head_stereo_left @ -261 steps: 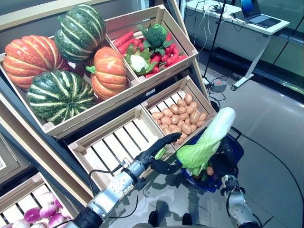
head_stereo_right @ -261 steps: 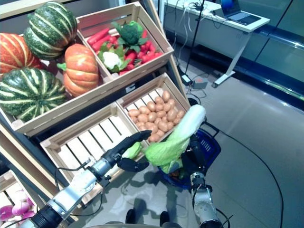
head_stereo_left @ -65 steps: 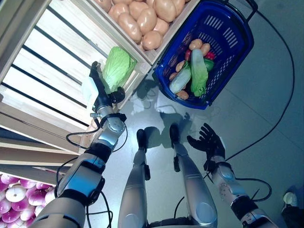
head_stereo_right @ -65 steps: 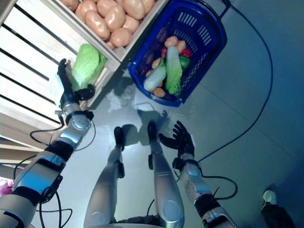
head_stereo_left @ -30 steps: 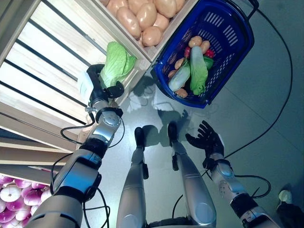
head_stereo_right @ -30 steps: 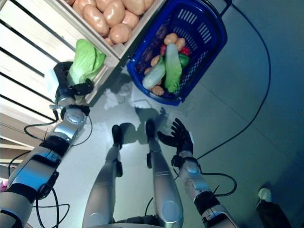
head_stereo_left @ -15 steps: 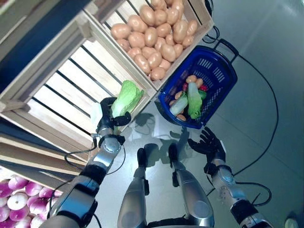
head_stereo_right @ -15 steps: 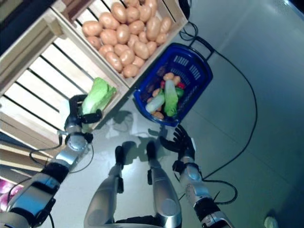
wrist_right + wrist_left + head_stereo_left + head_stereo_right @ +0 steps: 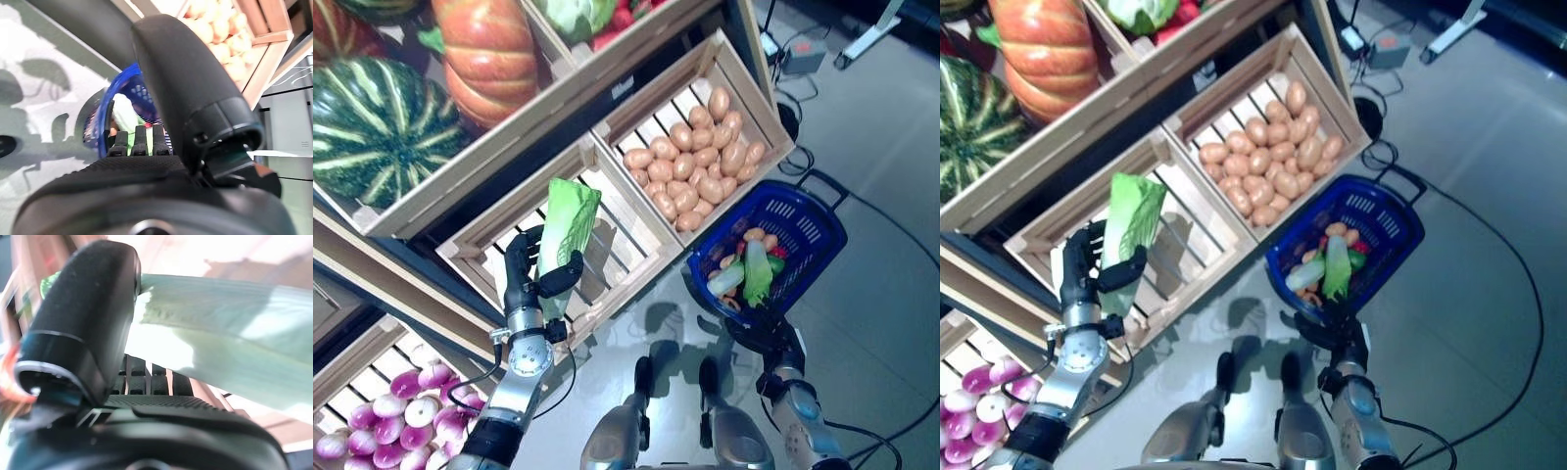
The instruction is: Put vegetables into the basket
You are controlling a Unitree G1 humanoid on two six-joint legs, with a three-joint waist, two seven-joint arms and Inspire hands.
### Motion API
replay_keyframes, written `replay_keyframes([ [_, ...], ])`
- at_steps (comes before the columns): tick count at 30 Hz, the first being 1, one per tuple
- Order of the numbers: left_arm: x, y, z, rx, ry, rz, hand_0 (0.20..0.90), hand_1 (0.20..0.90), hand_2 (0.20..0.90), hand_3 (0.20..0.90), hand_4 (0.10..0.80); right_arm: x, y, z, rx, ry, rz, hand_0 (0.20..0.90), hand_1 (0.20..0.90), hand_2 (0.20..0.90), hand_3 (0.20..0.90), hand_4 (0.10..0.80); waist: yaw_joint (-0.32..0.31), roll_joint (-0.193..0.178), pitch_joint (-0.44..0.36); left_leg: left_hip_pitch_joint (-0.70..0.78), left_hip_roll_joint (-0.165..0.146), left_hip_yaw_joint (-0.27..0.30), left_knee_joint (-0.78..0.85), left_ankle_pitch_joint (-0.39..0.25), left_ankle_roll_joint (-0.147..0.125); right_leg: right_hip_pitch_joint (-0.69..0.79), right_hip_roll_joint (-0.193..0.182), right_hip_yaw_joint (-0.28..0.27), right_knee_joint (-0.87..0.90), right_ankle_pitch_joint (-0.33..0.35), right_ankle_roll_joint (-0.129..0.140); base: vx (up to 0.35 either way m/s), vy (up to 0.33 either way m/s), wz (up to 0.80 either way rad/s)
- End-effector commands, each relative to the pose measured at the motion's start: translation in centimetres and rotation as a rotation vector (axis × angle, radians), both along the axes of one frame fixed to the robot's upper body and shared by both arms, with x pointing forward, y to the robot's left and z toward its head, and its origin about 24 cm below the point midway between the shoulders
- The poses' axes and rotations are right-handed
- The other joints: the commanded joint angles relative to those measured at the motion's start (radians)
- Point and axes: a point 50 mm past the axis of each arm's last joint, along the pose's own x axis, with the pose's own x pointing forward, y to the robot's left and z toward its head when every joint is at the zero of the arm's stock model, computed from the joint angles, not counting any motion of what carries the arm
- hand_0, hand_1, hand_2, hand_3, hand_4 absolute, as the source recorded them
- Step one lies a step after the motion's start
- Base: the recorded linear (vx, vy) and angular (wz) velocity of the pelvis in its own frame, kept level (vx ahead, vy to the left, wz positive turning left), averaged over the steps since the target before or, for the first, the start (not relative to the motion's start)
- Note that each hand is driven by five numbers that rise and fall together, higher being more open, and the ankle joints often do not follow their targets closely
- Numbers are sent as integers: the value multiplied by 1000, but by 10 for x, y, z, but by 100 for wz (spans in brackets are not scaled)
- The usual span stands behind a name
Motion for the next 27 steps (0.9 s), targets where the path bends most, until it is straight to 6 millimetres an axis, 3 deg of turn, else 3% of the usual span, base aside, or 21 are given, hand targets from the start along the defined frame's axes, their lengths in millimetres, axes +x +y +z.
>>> replay_keyframes([
  [1,2,1,36,-206,-284,-87,300,300,300,300,400,-6,6,16,-31,-106,90,900,900,900,900,800,5,-63,-144,-10,-21,-27,16,-37,-5,7,-59,-23,65,-11,-9,35,-20,3],
  [2,2,1,35,-214,-284,-93,300,300,300,300,400,-6,6,16,-32,-107,92,900,900,900,900,800,5,-63,-145,-9,-21,-27,16,-37,-4,8,-59,-23,65,-11,-9,64,-42,-1],
  [3,0,-5,33,-359,-305,-160,300,300,300,300,400,-5,10,19,-39,-126,135,900,900,900,900,800,10,-67,-157,4,-20,-28,15,-42,-1,19,-60,-27,58,-7,-7,58,-39,-2],
  [5,-1,-13,29,-462,-300,-221,300,300,300,300,400,-3,13,24,-33,-149,185,900,900,900,900,800,13,-72,-169,17,-18,-29,10,-44,0,34,-61,-30,42,2,-3,78,-58,-1],
  [11,-4,-25,19,-693,-269,-382,300,300,300,300,400,-1,17,39,-8,-216,365,900,900,900,900,800,13,-88,-188,36,-8,-21,2,-49,1,46,-60,-22,26,14,7,41,-39,-2],
  [14,-6,-32,13,-808,-237,-473,300,300,300,300,400,0,19,51,29,-256,536,900,900,900,900,800,12,-105,-193,47,-4,-13,1,-57,4,51,-58,-21,27,12,11,27,-43,-1],
  [23,-8,-41,9,-823,-186,-614,300,300,300,300,400,0,31,68,202,-242,869,900,900,900,900,800,26,-138,-206,65,3,-17,1,-66,6,67,-56,-20,27,11,15,16,-33,0],
  [27,-3,-48,5,-801,-135,-708,300,300,300,300,400,-1,38,70,305,-152,1033,900,900,900,900,800,37,-150,-221,70,7,-23,1,-66,0,79,-58,-23,19,16,19,9,-4,0],
])
